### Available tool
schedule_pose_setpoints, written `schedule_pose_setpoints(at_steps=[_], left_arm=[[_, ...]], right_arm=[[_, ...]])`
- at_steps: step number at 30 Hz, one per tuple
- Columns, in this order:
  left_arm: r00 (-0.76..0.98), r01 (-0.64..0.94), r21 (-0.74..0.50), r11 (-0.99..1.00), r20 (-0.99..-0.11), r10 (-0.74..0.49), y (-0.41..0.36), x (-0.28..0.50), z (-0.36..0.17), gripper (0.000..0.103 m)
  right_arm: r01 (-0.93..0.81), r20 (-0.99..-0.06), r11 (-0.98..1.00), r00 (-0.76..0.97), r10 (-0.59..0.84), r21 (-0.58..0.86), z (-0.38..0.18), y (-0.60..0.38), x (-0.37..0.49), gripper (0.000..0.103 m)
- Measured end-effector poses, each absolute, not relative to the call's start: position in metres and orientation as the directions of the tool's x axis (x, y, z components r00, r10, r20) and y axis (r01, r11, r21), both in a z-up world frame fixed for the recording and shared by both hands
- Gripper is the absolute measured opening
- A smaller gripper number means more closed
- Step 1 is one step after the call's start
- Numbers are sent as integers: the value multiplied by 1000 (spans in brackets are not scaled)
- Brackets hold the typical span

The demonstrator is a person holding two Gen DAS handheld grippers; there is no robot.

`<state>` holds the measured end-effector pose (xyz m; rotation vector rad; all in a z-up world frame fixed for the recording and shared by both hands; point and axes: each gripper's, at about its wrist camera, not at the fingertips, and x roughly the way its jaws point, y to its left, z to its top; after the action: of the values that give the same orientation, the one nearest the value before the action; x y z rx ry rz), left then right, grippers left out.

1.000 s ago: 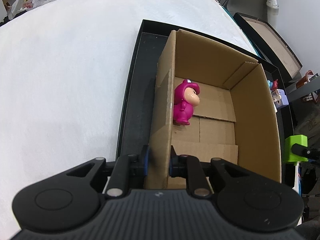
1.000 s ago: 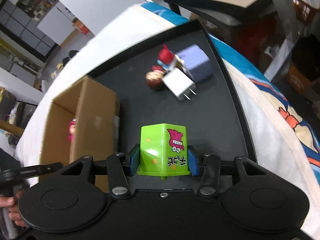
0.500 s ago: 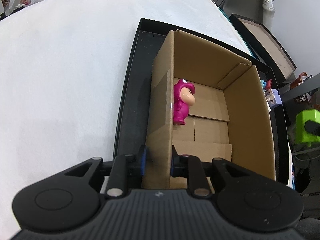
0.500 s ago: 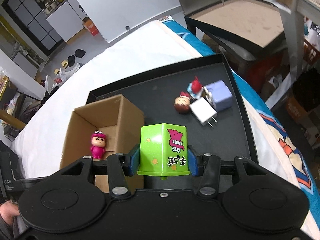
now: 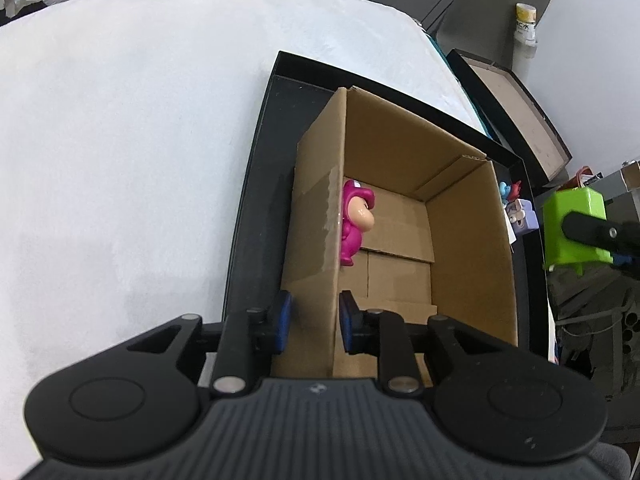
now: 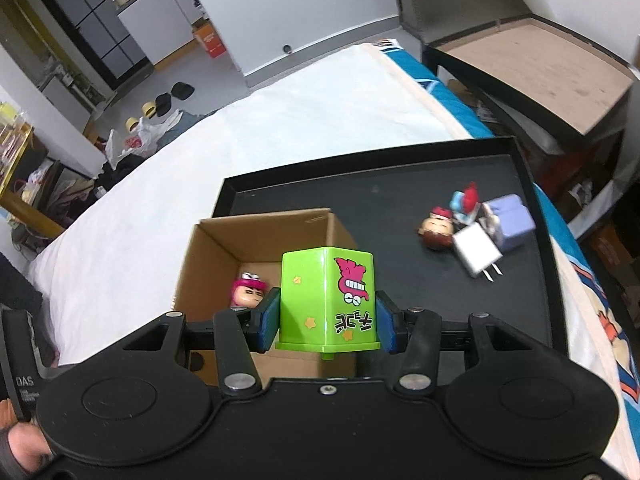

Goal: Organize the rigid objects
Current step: 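Lift the lime-green toy with the right gripper and carry it over the box, then lower the lime-green toy beside the pink figurine and open the right gripper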

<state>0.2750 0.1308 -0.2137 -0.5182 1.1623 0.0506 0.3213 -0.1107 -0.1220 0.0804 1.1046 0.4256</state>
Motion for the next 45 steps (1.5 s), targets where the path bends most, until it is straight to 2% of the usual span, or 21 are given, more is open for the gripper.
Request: schedule_pose_setpoints(at_steps=[16,31,38,45], left_arm=[[421,-314,-431,846,-862,-283,136,273,-222,21],[411,-315,-448,837,-859,-305,143,275,-225,22],[408,-323,-440,838,-864,-297,142,276,-223,22],[403,-329,-420,846,-872,-277,138,279,-221,22]], right_arm=[[-376,-879,902,329,346,215,-139,-33,340,48],[-379,-918,920,321,232,100,-176,2,359,48],[-386,-914,912,303,270,142,-184,2,358,49],[-373,-893,909,320,316,187,-163,-20,353,49]])
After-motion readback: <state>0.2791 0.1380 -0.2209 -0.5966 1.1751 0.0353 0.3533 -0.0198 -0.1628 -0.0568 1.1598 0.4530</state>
